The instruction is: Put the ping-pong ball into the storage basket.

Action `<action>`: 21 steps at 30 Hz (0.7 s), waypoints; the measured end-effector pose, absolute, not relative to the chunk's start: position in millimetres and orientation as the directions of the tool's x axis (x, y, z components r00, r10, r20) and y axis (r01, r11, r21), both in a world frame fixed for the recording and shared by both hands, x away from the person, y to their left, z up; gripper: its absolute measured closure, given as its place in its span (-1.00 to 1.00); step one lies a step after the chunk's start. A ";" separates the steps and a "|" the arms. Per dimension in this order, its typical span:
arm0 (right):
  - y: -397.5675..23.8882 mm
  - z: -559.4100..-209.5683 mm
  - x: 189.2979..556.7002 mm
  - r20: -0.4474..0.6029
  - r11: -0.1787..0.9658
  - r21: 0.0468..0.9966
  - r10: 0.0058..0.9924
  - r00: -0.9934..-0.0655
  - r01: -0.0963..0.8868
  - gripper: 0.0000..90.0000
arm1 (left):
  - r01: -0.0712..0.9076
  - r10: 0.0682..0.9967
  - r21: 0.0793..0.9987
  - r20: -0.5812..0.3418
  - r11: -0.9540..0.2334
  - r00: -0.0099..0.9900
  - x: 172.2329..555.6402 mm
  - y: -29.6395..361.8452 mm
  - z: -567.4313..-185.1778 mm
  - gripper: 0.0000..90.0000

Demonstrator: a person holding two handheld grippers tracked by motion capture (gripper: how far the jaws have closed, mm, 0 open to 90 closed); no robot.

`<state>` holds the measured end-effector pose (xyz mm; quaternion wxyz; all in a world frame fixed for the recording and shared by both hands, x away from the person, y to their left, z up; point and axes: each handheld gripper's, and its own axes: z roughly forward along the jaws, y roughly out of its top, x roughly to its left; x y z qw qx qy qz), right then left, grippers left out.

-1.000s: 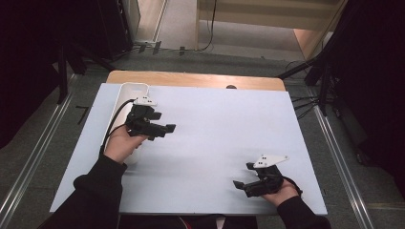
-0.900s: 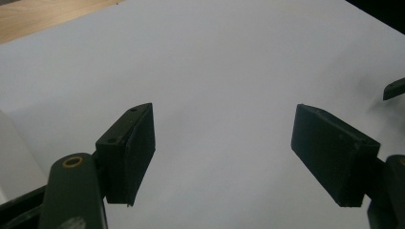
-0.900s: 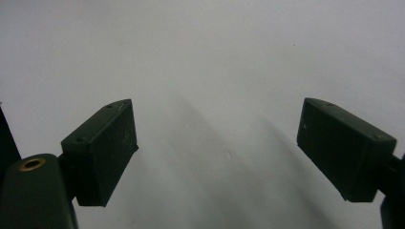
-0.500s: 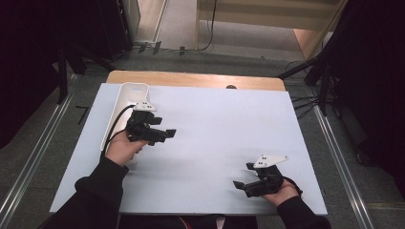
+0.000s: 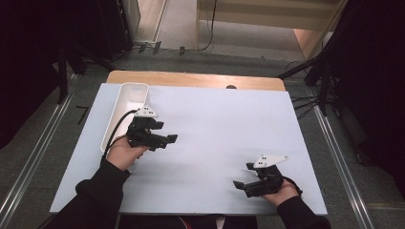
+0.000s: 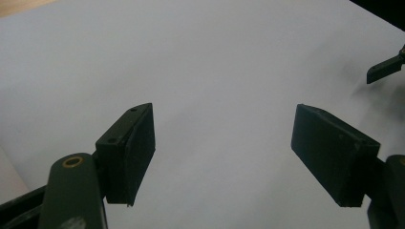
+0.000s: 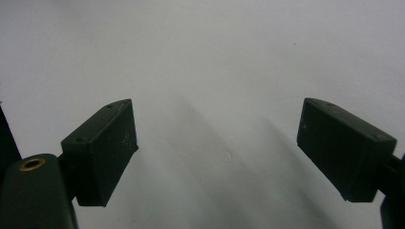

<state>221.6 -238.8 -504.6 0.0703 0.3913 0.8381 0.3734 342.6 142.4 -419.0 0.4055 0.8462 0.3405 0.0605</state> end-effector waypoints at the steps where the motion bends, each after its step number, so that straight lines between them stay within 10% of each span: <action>1: -238.8 -504.7 221.6 0.175 0.415 0.681 0.708 -0.684 0.604 -0.73 | 0.531 0.627 0.728 -0.179 -0.434 0.758 342.1 142.4 -419.8 -0.48; 21: -238.7 -505.3 221.5 0.180 0.415 0.677 0.708 -0.683 0.608 -0.73 | 0.501 0.593 0.724 -0.158 -0.474 0.789 329.9 139.9 -434.5 -0.48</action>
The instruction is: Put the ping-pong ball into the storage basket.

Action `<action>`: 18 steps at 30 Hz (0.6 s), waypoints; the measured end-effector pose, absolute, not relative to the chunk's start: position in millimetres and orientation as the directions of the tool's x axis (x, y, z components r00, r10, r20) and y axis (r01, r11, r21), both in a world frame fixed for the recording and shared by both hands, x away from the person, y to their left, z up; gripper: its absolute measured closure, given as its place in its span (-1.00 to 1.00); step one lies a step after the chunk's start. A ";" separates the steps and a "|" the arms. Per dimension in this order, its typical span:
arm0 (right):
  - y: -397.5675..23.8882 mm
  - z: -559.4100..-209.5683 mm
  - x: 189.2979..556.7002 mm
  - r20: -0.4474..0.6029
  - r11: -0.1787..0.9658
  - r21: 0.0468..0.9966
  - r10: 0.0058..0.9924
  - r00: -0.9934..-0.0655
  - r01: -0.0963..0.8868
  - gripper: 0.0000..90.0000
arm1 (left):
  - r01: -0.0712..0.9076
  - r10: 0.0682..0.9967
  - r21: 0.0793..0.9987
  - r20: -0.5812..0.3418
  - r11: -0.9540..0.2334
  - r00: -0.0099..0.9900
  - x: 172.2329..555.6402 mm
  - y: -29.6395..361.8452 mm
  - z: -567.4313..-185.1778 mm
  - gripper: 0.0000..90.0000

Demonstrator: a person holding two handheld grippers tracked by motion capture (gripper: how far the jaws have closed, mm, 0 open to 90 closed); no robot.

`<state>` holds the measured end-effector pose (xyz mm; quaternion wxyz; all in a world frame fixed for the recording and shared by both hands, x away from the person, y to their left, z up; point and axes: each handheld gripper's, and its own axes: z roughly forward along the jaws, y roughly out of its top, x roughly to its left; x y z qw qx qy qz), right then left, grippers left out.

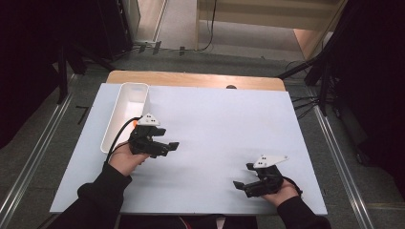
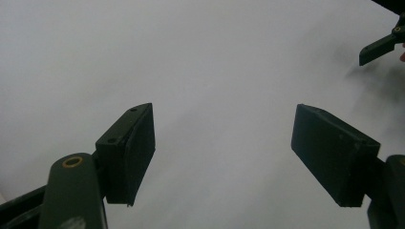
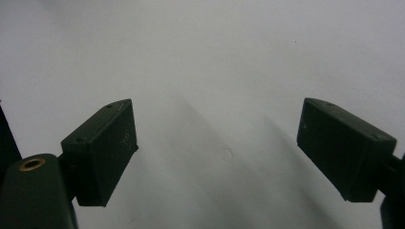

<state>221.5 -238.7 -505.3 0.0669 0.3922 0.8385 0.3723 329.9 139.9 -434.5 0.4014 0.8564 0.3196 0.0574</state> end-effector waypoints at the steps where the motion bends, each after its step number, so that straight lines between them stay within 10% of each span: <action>1: -238.6 -505.3 221.3 0.183 0.414 0.675 0.708 -0.682 0.611 -0.73 | 0.497 0.590 0.724 -0.155 -0.478 0.792 329.2 139.8 -434.8 -0.48; 18: -238.3 -505.5 221.3 0.181 0.416 0.673 0.708 -0.682 0.611 -0.73 | 0.470 0.558 0.723 -0.141 -0.506 0.818 319.0 141.4 -441.0 -0.48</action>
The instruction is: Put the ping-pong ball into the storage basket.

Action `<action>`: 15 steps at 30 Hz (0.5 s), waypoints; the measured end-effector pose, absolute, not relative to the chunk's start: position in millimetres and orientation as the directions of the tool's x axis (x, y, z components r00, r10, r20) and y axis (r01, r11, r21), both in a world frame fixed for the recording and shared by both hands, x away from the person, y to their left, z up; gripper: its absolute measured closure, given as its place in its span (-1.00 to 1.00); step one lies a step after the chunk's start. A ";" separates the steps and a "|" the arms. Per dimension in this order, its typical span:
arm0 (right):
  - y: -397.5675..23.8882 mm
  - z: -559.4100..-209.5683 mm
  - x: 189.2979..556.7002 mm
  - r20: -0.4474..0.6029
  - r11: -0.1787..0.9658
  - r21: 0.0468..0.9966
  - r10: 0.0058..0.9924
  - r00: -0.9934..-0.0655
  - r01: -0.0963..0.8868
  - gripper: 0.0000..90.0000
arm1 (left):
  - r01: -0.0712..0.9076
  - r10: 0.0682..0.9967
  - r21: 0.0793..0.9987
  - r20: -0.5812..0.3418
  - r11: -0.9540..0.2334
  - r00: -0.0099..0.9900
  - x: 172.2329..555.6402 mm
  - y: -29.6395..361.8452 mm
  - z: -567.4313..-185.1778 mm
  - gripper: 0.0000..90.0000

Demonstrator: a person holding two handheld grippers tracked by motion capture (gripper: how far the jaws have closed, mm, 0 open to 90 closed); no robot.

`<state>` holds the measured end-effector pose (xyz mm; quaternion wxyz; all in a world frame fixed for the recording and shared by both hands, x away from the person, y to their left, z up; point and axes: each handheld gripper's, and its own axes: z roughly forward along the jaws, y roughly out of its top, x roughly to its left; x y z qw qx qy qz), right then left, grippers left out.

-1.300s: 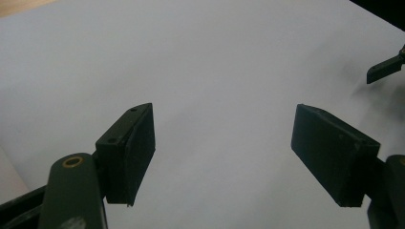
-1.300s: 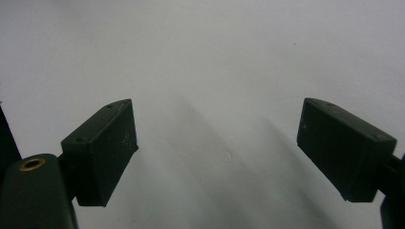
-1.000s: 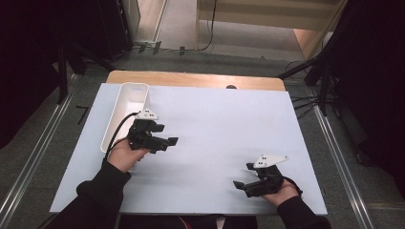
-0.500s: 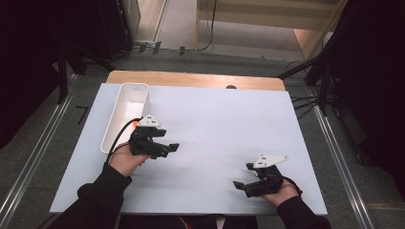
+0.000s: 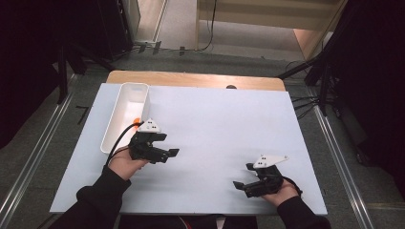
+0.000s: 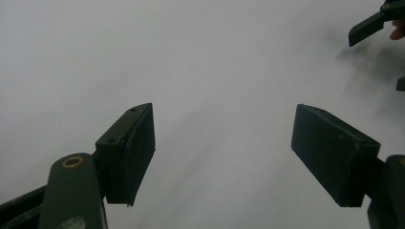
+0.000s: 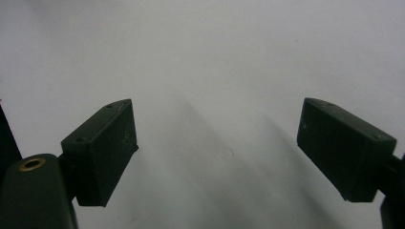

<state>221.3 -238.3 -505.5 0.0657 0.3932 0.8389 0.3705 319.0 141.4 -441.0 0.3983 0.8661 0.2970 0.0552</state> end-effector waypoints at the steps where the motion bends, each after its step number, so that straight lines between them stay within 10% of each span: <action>1: -238.3 -505.6 221.3 0.182 0.416 0.672 0.709 -0.681 0.612 -0.73 | 0.471 0.559 0.723 -0.142 -0.505 0.817 317.7 142.0 -440.7 -0.48; 15: -238.4 -505.5 221.1 0.180 0.415 0.675 0.709 -0.682 0.610 -0.73 | 0.444 0.530 0.727 -0.131 -0.523 0.838 306.1 145.1 -442.6 -0.48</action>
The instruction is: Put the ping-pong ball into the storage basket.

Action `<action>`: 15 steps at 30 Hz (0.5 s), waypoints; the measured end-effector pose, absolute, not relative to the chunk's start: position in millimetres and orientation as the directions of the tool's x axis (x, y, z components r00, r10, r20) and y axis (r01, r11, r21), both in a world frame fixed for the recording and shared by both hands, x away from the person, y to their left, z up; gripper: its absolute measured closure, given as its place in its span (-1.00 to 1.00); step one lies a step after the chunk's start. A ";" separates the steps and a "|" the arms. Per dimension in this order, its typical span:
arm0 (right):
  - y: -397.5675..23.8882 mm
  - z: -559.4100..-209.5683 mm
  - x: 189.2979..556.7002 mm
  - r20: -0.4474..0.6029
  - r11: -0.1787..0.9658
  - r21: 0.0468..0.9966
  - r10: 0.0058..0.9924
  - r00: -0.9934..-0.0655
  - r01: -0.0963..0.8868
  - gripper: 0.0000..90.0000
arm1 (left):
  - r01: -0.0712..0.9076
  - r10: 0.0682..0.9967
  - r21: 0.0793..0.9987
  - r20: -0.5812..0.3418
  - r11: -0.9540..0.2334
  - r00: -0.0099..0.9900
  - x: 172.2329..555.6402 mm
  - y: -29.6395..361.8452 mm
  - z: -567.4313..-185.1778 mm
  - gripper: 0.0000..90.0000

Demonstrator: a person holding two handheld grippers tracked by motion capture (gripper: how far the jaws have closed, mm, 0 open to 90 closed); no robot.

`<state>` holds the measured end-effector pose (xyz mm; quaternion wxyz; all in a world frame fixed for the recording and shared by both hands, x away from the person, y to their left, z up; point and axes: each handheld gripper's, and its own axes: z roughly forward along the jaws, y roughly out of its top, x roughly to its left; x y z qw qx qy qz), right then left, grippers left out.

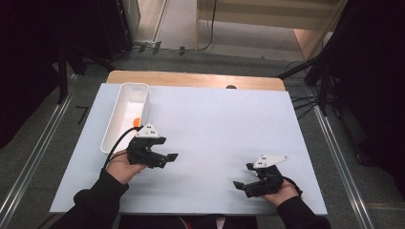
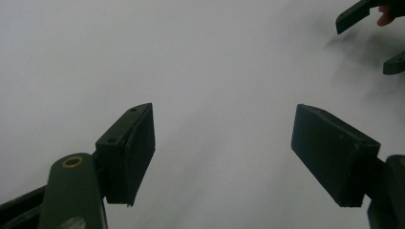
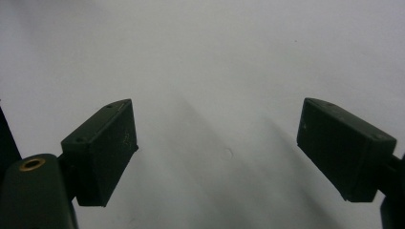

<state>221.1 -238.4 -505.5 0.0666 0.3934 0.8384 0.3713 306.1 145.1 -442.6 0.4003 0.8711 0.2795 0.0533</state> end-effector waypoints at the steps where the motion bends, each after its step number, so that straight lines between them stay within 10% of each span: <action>1: -238.4 -505.5 221.1 0.180 0.415 0.675 0.709 -0.681 0.610 -0.73 | 0.441 0.524 0.725 -0.130 -0.528 0.842 305.2 145.5 -442.8 -0.48; 15: -238.1 -505.6 221.1 0.180 0.417 0.675 0.707 -0.684 0.609 -0.73 | 0.405 0.470 0.716 -0.121 -0.569 0.874 296.1 152.0 -450.5 -0.48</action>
